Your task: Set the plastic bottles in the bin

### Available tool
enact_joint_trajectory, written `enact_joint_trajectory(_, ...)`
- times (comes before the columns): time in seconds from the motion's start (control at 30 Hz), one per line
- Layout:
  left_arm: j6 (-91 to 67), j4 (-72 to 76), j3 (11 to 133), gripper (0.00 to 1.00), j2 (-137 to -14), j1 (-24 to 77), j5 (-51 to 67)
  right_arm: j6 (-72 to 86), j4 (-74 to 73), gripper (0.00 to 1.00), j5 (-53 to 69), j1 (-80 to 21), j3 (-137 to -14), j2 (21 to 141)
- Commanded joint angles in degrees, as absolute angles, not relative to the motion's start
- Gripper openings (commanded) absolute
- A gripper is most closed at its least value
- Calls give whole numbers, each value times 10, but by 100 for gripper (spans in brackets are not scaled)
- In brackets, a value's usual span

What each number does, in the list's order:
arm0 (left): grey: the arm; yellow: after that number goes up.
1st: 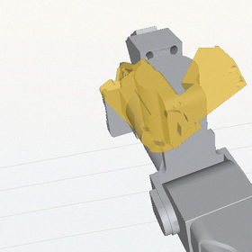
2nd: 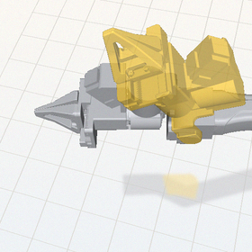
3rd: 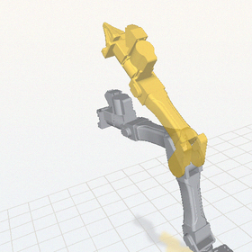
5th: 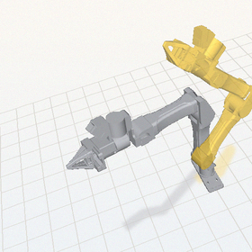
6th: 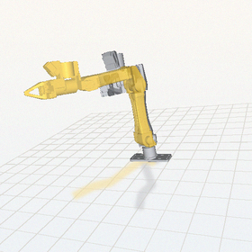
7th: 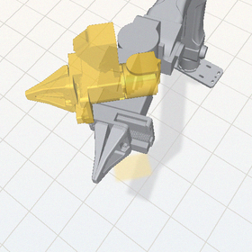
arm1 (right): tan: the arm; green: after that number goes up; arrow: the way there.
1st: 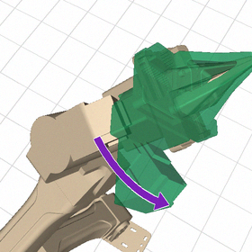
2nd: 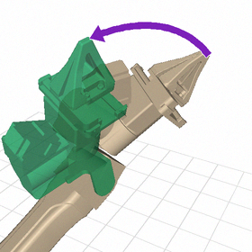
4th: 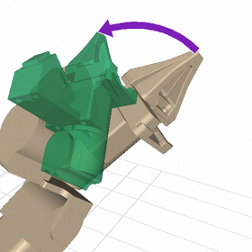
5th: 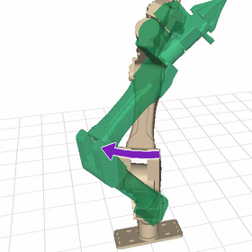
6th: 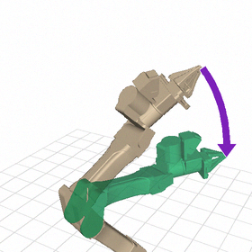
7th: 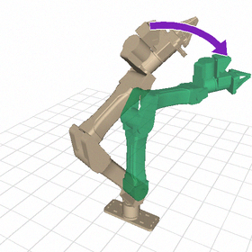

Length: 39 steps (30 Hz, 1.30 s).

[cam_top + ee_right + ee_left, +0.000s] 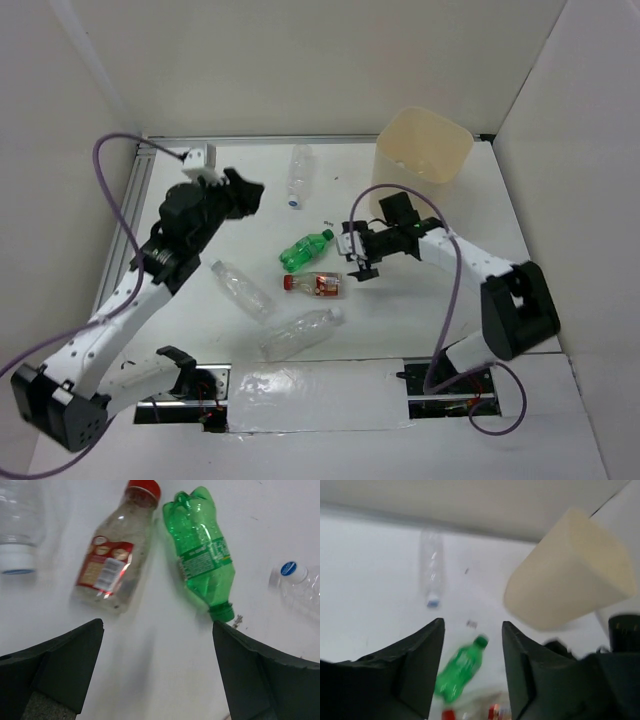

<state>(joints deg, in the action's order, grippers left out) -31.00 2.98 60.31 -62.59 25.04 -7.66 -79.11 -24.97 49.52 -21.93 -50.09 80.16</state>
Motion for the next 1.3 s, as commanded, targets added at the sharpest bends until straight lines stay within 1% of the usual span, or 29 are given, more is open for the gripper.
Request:
enact_joint_trajectory(0.0,-345,-128,516,59,-549,247,-141,-824,-138,96,416,-252,-572,887)
enact_joint_trajectory(0.03,-359,-190,504,59,-532,242,-147,-824,-127,96,402,-259,-582,905)
enact_joint_trajectory(0.07,-394,-218,480,60,-515,242,-161,-824,-118,96,379,-269,-590,939)
enact_joint_trajectory(0.1,-417,-243,468,70,-485,242,-170,-824,-100,96,367,-275,-607,955)
enact_joint_trajectory(0.17,-481,-304,431,81,-455,248,-181,-831,-99,96,349,-283,-631,1000)
enact_joint_trajectory(0.2,-497,-316,419,96,-430,254,-190,-831,-99,95,344,-288,-655,1013)
enact_joint_trajectory(0.23,-512,-325,408,99,-418,254,-190,-831,-105,95,344,-288,-666,1026)
enact_joint_trajectory(0.37,-567,-337,364,99,-386,262,-190,-887,-144,95,349,-310,-714,1080)
enact_joint_trajectory(0.5,-625,-355,352,99,-401,262,-190,-980,-208,95,375,-326,-761,1133)
enact_joint_trajectory(0.57,-635,-355,352,99,-417,256,-184,-1019,-278,94,385,-326,-795,1150)
enact_joint_trajectory(0.6,-649,-355,352,99,-424,256,-178,-1070,-310,92,402,-326,-810,1160)
enact_joint_trajectory(0.63,-656,-355,352,99,-444,250,-172,-1106,-381,89,412,-326,-838,1181)
enact_joint_trajectory(0.7,-663,-344,352,99,-466,244,-158,-1148,-418,89,417,-321,-857,1197)
enact_joint_trajectory(0.8,-671,-337,359,99,-515,231,-141,-1176,-446,82,425,-316,-862,1205)
enact_joint_trajectory(0.83,-671,-330,359,99,-536,231,-133,-1176,-462,79,425,-316,-868,1205)
enact_joint_trajectory(0.87,-671,-330,359,99,-544,231,-133,-1176,-468,65,430,-316,-868,1205)
enact_joint_trajectory(0.9,-671,-323,366,99,-550,231,-127,-1171,-474,56,430,-316,-868,1205)
enact_joint_trajectory(0.93,-671,-307,366,99,-550,231,-127,-1162,-479,44,435,-321,-868,1200)
enact_joint_trajectory(0.97,-671,-299,366,99,-550,231,-127,-1162,-479,44,435,-321,-868,1200)
enact_joint_trajectory(1.0,-665,-290,366,99,-550,231,-120,-1132,-479,35,435,-321,-868,1188)
enact_joint_trajectory(1.07,-660,-270,360,99,-550,231,-120,-1085,-451,28,441,-321,-868,1167)
enact_joint_trajectory(1.1,-660,-265,360,99,-544,231,-120,-1026,-439,23,446,-321,-868,1143)
enact_joint_trajectory(1.17,-654,-258,355,99,-544,231,-126,-964,-399,19,446,-321,-874,1115)
enact_joint_trajectory(1.23,-654,-258,355,99,-544,231,-126,-823,-356,15,454,-326,-888,1067)
enact_joint_trajectory(1.27,-654,-258,355,99,-544,231,-126,-766,-302,15,442,-326,-909,1052)
